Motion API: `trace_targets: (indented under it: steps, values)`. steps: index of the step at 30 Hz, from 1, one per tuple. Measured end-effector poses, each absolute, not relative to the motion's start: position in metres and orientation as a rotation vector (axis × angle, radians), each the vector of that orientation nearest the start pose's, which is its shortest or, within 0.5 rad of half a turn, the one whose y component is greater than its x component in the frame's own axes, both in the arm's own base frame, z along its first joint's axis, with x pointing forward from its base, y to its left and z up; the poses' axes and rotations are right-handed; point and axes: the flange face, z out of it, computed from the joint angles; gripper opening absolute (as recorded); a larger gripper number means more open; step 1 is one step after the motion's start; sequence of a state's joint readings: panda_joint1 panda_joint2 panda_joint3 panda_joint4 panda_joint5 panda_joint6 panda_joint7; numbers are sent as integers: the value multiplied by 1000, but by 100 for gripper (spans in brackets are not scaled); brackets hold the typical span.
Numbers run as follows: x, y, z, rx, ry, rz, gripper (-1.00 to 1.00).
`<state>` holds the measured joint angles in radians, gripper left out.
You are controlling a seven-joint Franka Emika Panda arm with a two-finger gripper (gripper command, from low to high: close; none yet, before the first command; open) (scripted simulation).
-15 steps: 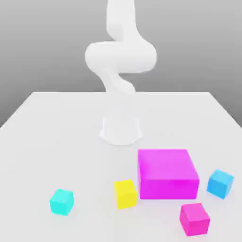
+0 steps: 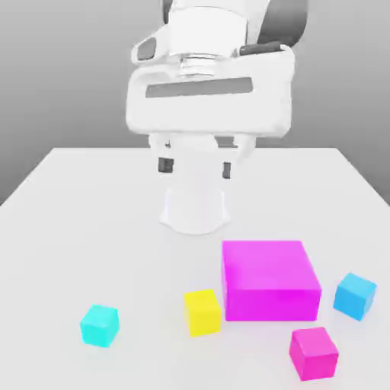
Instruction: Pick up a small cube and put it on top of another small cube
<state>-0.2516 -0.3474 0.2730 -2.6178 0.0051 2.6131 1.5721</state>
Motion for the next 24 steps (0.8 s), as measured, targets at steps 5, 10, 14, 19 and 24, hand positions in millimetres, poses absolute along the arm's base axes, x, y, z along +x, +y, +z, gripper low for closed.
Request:
trace_targets:
  steps: [5,10,14,19,24]
  values:
    - [419,6,313,-1911,2332,-271,0]
    - [386,8,240,-1692,2587,-106,0]
    - [362,13,197,-1549,2725,-10,0]
    - [363,13,164,-1523,2739,1,0]
    - [359,13,136,-1529,2741,2,-100]
